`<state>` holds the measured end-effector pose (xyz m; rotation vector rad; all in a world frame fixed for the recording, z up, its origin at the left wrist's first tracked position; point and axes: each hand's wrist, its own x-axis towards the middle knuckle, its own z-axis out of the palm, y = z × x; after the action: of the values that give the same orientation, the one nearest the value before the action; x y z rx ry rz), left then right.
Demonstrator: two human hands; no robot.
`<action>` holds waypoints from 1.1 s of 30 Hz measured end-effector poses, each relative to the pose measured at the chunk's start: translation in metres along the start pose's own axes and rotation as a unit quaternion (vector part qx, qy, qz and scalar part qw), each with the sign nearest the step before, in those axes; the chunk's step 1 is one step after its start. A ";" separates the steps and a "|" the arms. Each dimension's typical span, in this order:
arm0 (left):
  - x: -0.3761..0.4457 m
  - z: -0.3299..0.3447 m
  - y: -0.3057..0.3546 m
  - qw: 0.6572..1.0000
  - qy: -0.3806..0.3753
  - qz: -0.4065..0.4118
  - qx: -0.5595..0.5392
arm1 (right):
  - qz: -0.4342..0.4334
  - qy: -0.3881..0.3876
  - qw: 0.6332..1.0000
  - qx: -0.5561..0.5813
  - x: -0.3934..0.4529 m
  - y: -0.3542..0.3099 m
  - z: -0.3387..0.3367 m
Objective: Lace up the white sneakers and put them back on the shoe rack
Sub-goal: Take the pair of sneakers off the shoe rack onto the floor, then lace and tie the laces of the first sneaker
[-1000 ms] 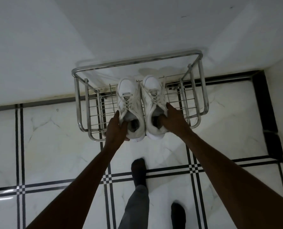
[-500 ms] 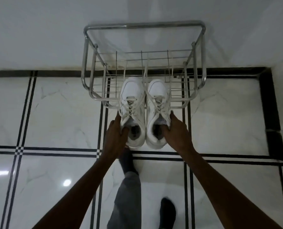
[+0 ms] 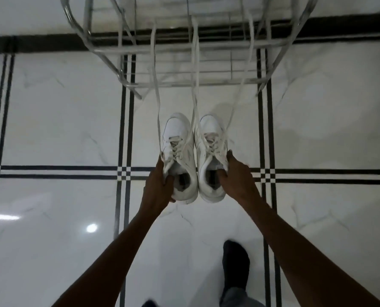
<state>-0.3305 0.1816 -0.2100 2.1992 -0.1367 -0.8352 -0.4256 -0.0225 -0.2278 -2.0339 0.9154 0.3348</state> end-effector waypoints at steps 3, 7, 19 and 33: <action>0.013 0.026 -0.047 1.000 -0.006 -0.023 0.007 | 0.020 -0.002 1.000 -0.002 0.011 0.033 0.043; 0.028 0.058 -0.105 0.999 -0.010 -0.028 0.025 | 0.034 -0.001 0.999 -0.028 0.020 0.072 0.089; 0.040 0.082 -0.184 0.999 0.001 -0.005 0.053 | 0.015 0.078 0.993 -0.085 0.010 0.101 0.135; 0.047 0.062 -0.179 0.983 0.057 0.170 -0.028 | -0.115 0.049 0.987 -0.104 0.020 0.031 0.177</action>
<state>-0.3594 0.2527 -0.3898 2.0857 -0.4134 -0.5151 -0.4164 0.0980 -0.3626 -2.3399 0.7189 0.2111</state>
